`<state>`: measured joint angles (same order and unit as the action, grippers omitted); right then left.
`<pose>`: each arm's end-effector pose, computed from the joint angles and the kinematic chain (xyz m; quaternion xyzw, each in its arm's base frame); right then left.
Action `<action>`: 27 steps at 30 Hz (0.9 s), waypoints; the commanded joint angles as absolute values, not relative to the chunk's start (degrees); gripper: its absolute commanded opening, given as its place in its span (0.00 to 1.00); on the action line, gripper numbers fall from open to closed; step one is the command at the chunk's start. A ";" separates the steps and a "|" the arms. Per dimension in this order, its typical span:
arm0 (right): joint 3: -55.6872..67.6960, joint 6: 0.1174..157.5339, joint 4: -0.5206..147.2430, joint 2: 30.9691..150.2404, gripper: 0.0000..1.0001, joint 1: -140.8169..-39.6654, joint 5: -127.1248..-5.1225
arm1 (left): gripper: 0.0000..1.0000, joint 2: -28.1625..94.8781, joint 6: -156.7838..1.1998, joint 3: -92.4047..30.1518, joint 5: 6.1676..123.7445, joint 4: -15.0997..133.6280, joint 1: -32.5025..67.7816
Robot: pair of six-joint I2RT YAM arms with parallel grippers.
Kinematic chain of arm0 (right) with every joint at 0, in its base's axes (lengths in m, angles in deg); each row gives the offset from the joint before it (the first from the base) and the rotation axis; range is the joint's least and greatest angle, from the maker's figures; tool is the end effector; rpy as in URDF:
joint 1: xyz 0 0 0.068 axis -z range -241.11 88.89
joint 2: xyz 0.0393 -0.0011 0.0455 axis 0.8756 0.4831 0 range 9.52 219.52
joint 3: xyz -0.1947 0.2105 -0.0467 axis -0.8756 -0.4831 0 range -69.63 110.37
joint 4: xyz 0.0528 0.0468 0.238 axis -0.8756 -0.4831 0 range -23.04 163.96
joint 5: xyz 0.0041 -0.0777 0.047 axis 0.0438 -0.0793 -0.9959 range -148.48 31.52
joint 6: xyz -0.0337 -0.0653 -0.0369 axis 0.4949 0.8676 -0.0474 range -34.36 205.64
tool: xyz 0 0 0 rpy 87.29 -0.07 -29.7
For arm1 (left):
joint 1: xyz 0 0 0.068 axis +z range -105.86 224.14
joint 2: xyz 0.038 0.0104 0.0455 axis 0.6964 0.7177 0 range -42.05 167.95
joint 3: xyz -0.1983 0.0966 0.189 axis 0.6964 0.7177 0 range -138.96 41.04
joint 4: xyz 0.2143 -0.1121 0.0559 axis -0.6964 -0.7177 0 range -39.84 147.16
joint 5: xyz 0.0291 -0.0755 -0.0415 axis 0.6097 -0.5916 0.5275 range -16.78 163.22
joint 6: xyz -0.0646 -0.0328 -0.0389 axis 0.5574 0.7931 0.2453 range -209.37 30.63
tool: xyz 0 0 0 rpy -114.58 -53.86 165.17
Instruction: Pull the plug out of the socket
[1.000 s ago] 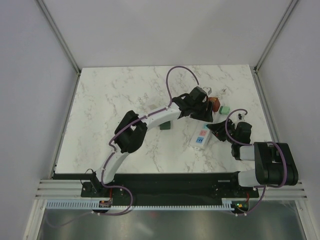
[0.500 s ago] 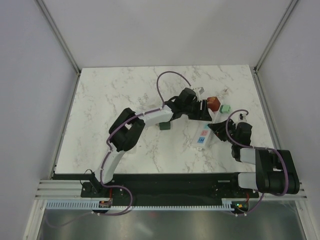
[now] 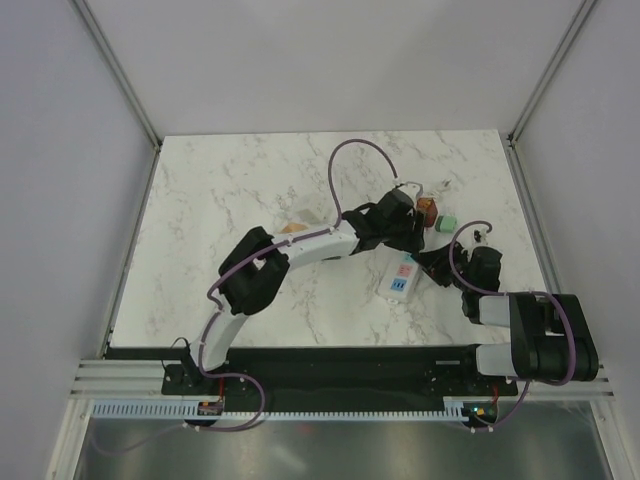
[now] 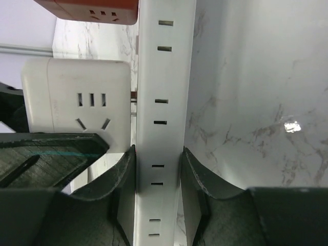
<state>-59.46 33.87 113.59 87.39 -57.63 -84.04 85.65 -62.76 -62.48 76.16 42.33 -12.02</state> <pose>0.2275 0.0170 0.1335 0.2869 0.7936 0.3783 0.3804 0.3042 -0.4471 0.2054 0.2194 0.8753 -0.2671 0.3382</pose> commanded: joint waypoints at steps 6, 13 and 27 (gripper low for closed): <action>-59.17 40.90 111.14 87.83 0.00 -57.51 -77.99 | 0.02 73.62 -46.10 -45.35 47.54 71.06 -3.76; -59.17 41.08 110.26 86.87 0.00 -57.51 -77.47 | 0.02 76.77 -70.47 -64.68 85.49 35.82 -15.35; -58.91 41.52 110.08 86.25 0.00 -57.33 -77.99 | 0.02 62.38 -60.98 -46.15 73.03 43.99 -9.03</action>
